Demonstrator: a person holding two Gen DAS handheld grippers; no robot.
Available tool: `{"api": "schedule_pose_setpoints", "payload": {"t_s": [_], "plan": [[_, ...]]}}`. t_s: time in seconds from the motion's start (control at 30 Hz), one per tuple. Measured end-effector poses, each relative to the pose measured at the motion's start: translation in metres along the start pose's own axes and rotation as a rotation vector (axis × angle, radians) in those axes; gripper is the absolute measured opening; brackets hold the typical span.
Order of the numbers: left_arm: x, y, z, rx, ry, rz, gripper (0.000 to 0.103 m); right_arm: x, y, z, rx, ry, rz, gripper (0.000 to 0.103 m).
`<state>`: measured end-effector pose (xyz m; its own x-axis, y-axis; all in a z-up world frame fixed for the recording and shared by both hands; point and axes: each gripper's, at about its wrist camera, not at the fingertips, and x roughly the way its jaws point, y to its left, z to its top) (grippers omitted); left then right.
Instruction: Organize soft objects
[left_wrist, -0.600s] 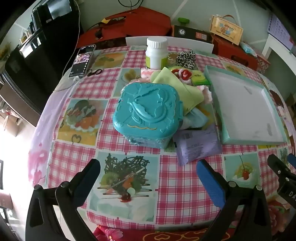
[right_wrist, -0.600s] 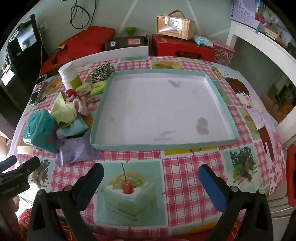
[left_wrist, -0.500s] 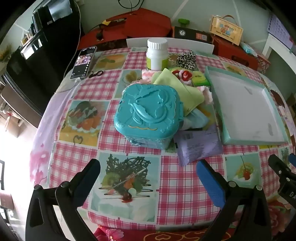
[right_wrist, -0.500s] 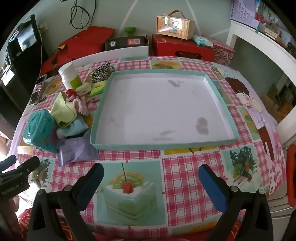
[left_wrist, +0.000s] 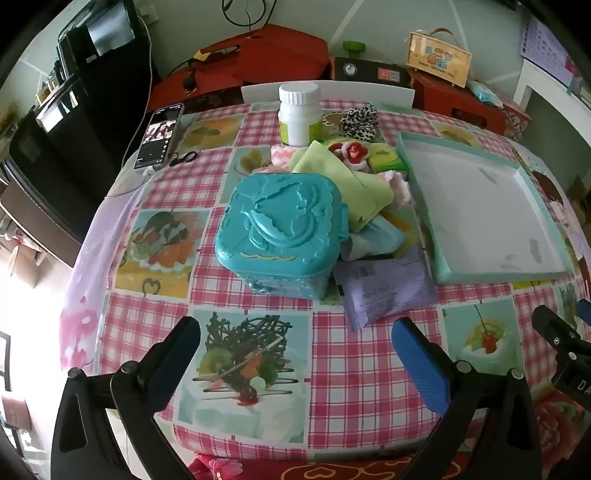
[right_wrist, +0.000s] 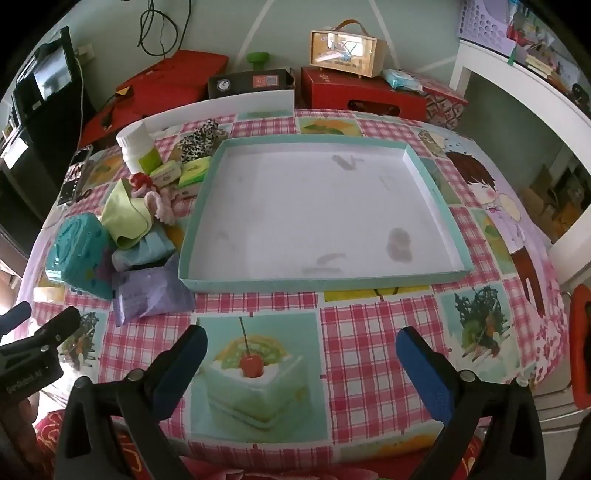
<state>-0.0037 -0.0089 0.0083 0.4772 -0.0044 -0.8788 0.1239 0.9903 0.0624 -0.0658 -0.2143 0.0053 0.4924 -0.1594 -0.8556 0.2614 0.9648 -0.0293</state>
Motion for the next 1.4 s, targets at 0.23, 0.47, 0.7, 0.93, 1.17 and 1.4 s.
{"api": "schedule_pose_setpoints", "payload": {"t_s": [0.23, 0.47, 0.7, 0.93, 1.17, 1.4], "plan": [[0.0027, -0.0004, -0.0013, 0.0, 0.011, -0.009, 0.103, -0.0018, -0.0011, -0.001, 0.005, 0.011, -0.003, 0.103], [0.0025, -0.0007, -0.0033, -0.001, 0.008, -0.006, 0.103, -0.003, -0.0012, -0.0021, 0.003, 0.016, -0.003, 0.103], [0.0027, -0.0009, -0.0041, -0.002, 0.007, -0.001, 0.103, -0.0027, -0.0015, -0.0037, 0.003, 0.015, -0.003, 0.103], [0.0038, -0.0021, -0.0044, -0.001, 0.009, 0.006, 0.103, -0.0034, -0.0028, -0.005, 0.007, 0.016, -0.003, 0.103], [0.006, -0.0013, -0.0056, -0.006, 0.016, 0.011, 0.103, -0.0026, -0.0037, -0.0053, 0.01, 0.022, -0.003, 0.103], [0.0065, -0.0007, -0.0067, -0.009, 0.016, 0.012, 0.103, -0.0024, -0.0037, -0.0053, 0.013, 0.025, -0.005, 0.103]]}}
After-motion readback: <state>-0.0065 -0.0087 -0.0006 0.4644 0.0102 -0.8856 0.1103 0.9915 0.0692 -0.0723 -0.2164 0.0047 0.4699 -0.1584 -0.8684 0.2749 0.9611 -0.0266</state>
